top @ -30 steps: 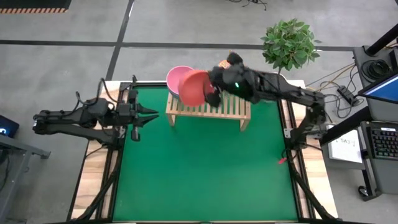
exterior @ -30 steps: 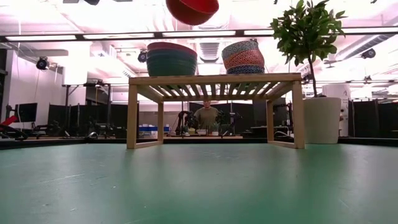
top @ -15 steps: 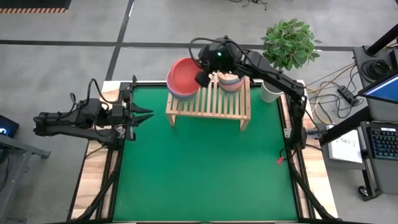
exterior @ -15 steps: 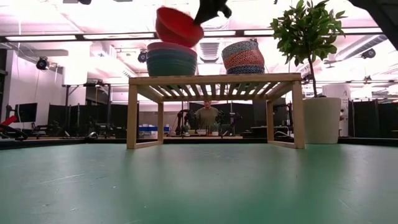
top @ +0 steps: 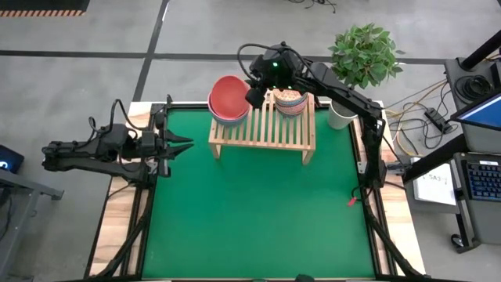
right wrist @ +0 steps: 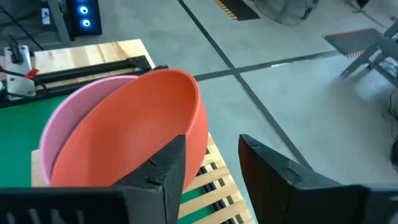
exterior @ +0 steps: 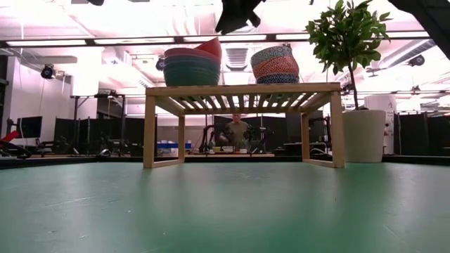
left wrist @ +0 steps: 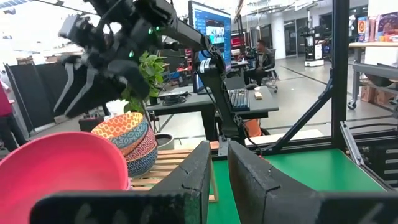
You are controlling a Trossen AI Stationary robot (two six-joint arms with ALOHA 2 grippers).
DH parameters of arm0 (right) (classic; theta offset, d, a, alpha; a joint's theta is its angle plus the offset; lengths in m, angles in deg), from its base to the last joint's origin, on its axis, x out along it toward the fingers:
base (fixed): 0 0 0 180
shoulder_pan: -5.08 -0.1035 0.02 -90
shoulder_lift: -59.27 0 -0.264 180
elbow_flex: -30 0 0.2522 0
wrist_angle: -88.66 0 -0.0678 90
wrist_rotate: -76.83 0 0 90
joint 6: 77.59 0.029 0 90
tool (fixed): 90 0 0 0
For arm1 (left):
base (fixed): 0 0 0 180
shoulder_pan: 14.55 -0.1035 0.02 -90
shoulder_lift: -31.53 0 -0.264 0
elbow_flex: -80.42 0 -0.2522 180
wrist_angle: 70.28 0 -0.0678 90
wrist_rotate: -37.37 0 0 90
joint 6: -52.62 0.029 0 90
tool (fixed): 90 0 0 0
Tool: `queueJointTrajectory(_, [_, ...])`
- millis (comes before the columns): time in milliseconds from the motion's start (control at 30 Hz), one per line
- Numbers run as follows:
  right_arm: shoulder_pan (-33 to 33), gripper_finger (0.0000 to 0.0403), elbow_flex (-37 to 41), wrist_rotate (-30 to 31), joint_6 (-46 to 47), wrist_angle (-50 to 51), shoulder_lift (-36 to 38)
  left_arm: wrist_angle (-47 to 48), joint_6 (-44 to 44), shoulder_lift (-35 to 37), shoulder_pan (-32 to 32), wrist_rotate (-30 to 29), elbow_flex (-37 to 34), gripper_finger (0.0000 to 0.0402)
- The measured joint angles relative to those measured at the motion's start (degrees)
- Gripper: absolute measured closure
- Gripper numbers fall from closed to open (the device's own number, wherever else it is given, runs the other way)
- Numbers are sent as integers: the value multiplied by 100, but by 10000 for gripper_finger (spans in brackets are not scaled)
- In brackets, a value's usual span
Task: Place and stack bowls onto a shelf
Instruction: Stack the orange bowl on top of the pink bowl on the shelf
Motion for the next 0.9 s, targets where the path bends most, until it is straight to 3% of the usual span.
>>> queueJointTrajectory(133, [0,266,-2,-77,-62,52,75,2,-139,-83,0,2,-4,364])
queueJointTrajectory(333, [-3,300,228,-493,-132,-214,68,-63,-171,-274,0,2,-9,364])
queueJointTrajectory(633, [7,350,996,-436,-241,-469,68,-171,-171,-426,0,4,-7,364])
queueJointTrajectory(900, [0,354,952,-447,-260,-553,346,-176,-259,-443,2,5,-4,364])
